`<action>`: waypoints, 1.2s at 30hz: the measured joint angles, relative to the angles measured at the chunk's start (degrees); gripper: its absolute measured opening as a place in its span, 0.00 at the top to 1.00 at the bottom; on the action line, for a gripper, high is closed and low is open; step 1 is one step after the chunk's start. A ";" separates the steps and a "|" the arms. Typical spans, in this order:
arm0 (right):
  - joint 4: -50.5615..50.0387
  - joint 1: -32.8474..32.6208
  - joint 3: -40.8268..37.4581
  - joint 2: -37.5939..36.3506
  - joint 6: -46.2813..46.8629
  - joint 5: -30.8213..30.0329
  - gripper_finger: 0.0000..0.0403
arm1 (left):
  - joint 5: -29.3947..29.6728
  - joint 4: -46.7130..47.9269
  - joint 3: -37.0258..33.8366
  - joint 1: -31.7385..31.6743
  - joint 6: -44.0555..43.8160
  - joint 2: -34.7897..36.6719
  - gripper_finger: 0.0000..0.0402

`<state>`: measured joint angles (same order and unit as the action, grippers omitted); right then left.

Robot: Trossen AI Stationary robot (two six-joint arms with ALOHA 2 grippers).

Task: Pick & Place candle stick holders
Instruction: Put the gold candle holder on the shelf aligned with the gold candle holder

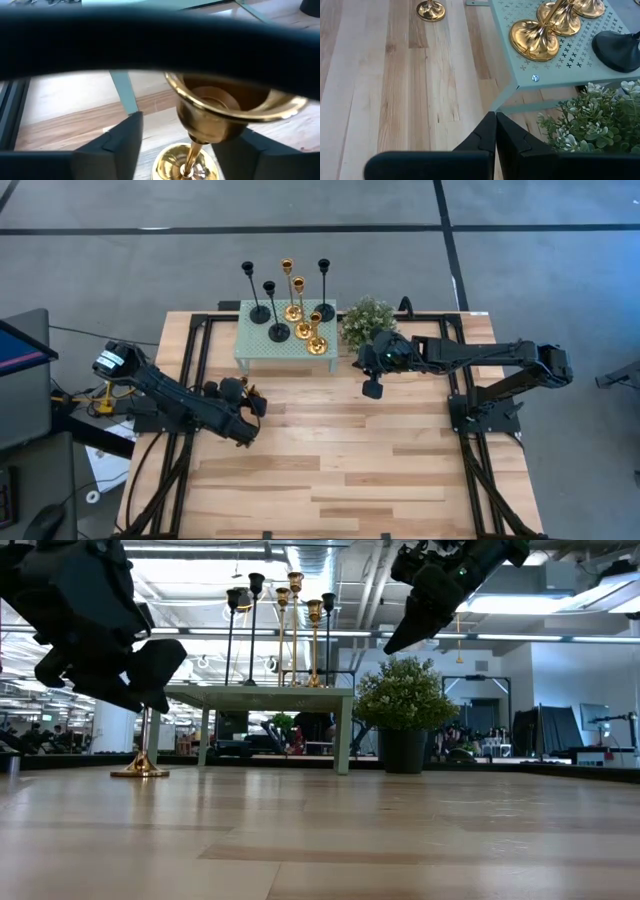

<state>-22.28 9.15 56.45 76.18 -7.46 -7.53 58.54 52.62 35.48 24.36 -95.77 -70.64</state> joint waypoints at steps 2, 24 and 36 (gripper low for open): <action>0.00 0.00 0.00 0.00 0.24 0.00 1.00 | 0.05 0.00 0.00 0.00 0.02 0.01 0.52; -0.66 0.00 0.00 0.00 1.49 -0.02 1.00 | -1.85 -1.50 0.00 2.18 0.85 0.07 0.97; -0.66 0.00 0.00 0.00 1.49 -0.02 1.00 | 0.71 -10.47 0.04 11.57 3.26 0.04 0.97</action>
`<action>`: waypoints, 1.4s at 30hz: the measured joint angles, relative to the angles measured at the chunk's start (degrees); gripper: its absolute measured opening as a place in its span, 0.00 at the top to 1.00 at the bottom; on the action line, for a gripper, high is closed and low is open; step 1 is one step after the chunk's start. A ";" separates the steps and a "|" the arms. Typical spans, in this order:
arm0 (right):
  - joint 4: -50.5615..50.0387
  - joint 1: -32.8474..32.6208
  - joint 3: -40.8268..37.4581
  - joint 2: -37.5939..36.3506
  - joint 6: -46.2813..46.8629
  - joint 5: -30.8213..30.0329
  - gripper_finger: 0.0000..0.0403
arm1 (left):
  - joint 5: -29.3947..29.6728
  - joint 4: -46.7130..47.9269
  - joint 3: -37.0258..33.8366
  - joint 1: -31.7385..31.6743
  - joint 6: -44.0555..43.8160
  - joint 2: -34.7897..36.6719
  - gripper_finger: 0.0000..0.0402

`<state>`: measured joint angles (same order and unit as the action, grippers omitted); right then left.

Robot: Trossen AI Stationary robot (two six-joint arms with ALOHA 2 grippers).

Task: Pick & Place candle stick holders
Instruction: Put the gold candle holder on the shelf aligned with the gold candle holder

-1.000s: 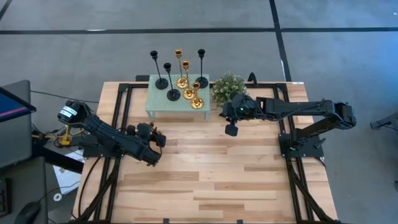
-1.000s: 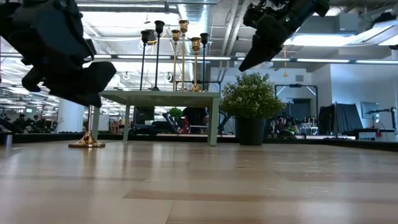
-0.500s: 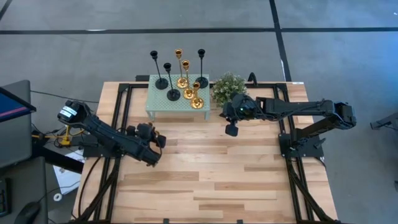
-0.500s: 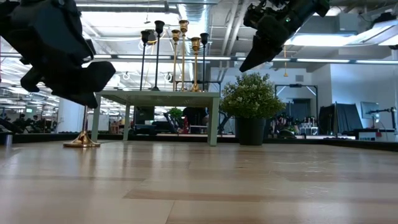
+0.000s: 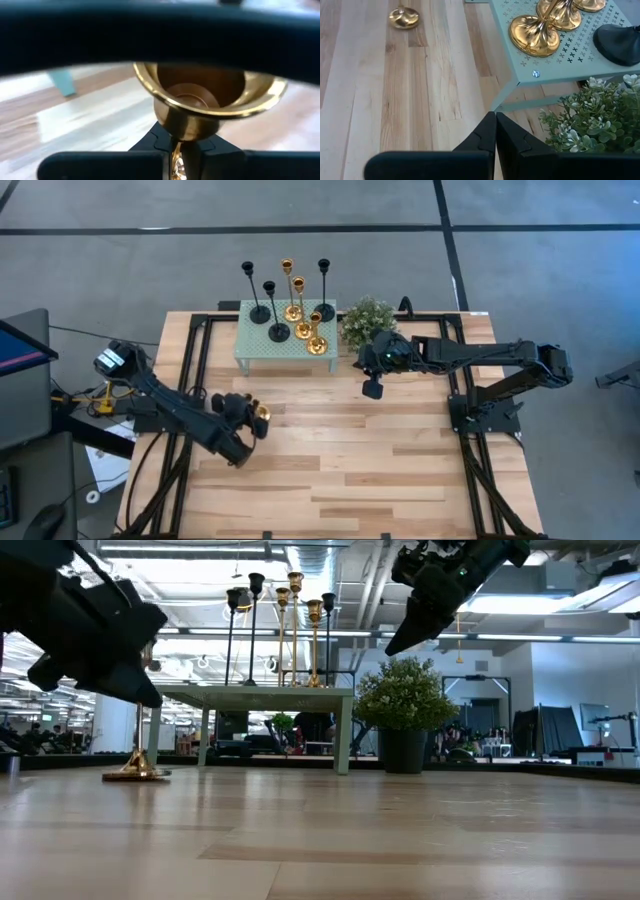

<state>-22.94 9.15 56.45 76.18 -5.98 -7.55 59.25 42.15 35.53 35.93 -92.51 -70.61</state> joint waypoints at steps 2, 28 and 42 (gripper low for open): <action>0.00 0.00 0.00 0.00 0.00 0.00 1.00 | 0.66 -0.36 0.82 1.21 1.02 0.19 0.97; -0.84 0.01 0.00 0.00 0.00 0.02 1.00 | -10.45 -0.10 22.67 -21.36 66.13 24.80 0.97; -0.55 0.00 0.00 0.00 0.00 0.02 1.00 | -25.47 -1.25 23.80 -46.24 77.07 22.62 0.97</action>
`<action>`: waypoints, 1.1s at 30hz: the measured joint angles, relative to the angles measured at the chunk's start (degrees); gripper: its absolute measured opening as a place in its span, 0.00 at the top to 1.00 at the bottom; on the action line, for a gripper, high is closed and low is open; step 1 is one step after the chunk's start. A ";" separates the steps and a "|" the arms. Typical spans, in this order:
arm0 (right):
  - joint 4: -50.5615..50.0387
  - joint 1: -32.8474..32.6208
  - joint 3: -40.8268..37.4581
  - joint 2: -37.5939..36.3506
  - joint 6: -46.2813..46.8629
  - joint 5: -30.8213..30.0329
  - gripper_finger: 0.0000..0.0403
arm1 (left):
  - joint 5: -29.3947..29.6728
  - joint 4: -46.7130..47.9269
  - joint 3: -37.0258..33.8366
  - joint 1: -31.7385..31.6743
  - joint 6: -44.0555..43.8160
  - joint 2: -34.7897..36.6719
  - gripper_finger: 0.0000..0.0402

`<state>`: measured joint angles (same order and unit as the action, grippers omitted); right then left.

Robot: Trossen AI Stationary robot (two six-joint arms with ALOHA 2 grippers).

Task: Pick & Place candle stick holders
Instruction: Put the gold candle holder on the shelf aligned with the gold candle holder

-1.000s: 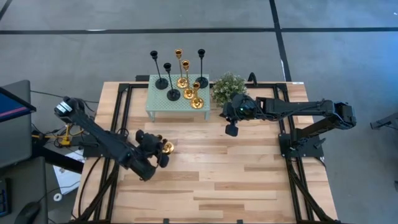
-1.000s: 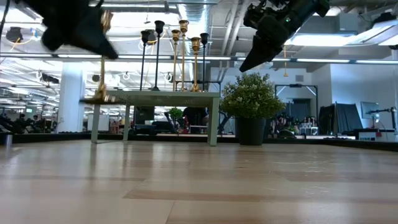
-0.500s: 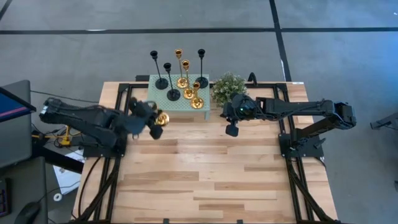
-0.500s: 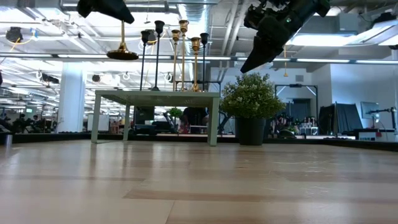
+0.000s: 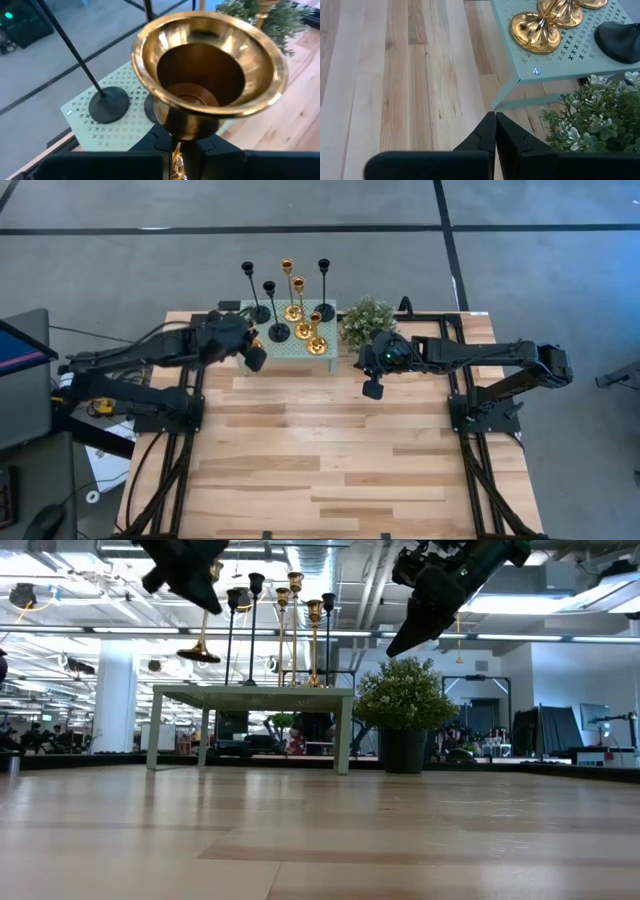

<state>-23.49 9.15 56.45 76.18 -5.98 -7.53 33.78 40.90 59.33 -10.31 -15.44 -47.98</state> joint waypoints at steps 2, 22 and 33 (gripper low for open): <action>0.00 0.00 0.00 0.00 0.22 0.00 1.00 | -3.87 -1.71 0.00 -3.31 1.95 -0.85 0.97; -0.07 -0.02 0.00 0.00 0.95 0.01 1.00 | -12.61 -6.95 -4.01 -14.33 4.92 -3.63 0.97; -0.07 -0.02 0.00 0.00 1.05 0.00 1.00 | -12.37 -12.14 -7.01 -14.33 5.79 -3.59 0.97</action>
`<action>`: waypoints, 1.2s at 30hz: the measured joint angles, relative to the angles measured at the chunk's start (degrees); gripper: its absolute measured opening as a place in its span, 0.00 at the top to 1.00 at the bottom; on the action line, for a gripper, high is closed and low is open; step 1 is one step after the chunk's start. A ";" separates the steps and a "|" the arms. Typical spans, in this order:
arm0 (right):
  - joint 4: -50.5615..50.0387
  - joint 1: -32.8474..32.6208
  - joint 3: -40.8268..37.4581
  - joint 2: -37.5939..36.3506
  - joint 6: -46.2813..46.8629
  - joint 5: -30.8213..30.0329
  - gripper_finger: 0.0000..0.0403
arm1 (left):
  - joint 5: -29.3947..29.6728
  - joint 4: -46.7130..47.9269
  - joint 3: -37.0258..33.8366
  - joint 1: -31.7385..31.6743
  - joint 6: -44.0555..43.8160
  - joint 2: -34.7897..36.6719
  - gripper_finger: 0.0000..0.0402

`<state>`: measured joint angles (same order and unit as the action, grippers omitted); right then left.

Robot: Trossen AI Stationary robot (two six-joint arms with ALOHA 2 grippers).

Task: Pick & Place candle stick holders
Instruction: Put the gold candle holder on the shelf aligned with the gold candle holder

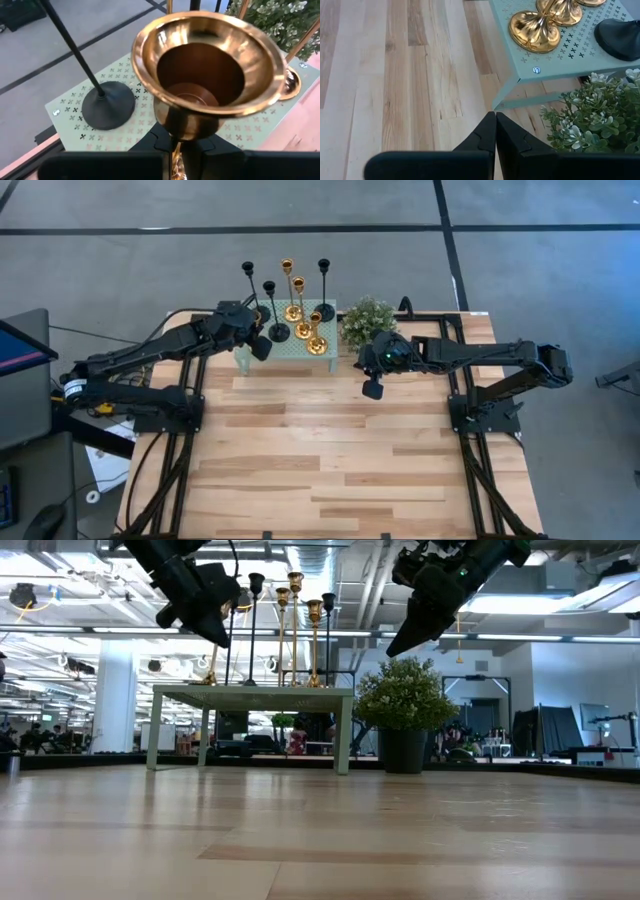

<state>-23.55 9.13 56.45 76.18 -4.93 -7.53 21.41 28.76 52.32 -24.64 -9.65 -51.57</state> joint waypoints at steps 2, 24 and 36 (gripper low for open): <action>0.00 0.00 0.00 0.00 0.00 0.00 1.00 | 0.00 -0.14 -0.01 0.02 0.00 0.00 0.96; 0.00 0.00 0.00 0.00 0.00 0.02 1.00 | 0.81 -0.63 -0.06 0.04 -0.02 1.41 0.88; -0.02 0.00 0.00 0.00 0.00 0.00 1.00 | 0.89 -0.12 -0.07 0.03 -0.04 2.26 0.75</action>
<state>-23.57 9.13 56.45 76.18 -4.93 -7.53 22.30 28.64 52.25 -24.62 -9.69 -49.32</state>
